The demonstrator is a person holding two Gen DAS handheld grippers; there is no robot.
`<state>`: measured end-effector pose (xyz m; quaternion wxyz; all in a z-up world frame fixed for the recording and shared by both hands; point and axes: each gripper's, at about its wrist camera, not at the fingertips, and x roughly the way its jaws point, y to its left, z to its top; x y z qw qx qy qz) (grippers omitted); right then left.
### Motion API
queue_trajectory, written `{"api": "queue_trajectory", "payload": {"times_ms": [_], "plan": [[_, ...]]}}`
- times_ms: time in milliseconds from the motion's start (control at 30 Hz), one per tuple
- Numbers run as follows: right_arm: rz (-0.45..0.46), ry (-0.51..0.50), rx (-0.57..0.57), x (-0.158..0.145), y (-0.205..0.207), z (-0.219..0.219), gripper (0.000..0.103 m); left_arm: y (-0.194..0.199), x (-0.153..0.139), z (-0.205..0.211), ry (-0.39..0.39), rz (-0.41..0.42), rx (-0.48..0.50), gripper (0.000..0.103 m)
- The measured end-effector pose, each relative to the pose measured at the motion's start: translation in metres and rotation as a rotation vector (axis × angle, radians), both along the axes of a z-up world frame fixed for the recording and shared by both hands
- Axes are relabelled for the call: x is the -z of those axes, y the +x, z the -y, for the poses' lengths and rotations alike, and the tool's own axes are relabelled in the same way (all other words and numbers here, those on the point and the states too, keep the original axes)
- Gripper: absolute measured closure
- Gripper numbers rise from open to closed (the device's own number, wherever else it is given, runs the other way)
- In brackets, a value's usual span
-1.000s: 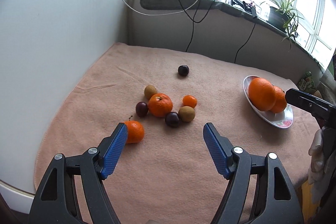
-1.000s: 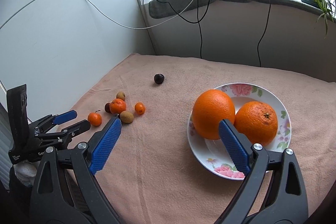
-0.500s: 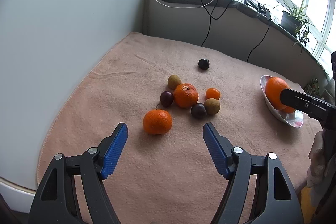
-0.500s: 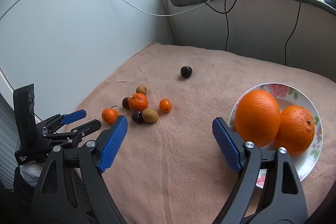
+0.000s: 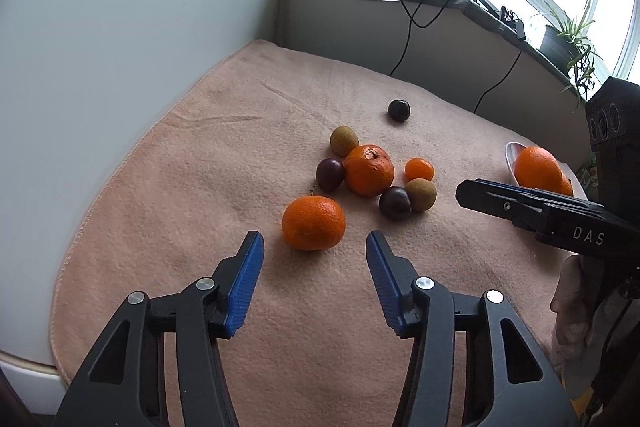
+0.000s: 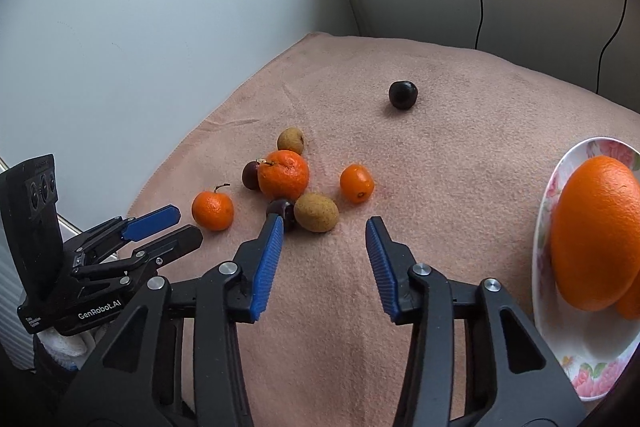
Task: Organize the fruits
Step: 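Close the right gripper on the brown kiwi while the left gripper grasps a tangerine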
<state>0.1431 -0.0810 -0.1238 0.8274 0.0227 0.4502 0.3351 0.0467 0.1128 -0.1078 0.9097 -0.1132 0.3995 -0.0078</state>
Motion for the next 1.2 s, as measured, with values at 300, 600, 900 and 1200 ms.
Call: {"api": "queue_trajectory", "payload": {"times_ms": [300,600,900,1200], "plan": [[-0.057,0.008,-0.007,0.019,0.016,-0.015,0.063,0.009,0.003,-0.003,-0.004,-0.012,0.006,0.054],[-0.079,0.005,-0.015,0.029,0.026,-0.027,0.064,0.017,0.009,-0.003,-0.021,-0.027,0.011,0.054],[-0.105,0.020,-0.022,0.034,0.031,-0.035,0.069,0.023,0.015,-0.005,-0.032,-0.042,0.008,0.059],[-0.105,0.033,-0.025,0.034,0.029,-0.029,0.071,0.026,0.018,-0.006,-0.039,-0.039,0.010,0.066]]}}
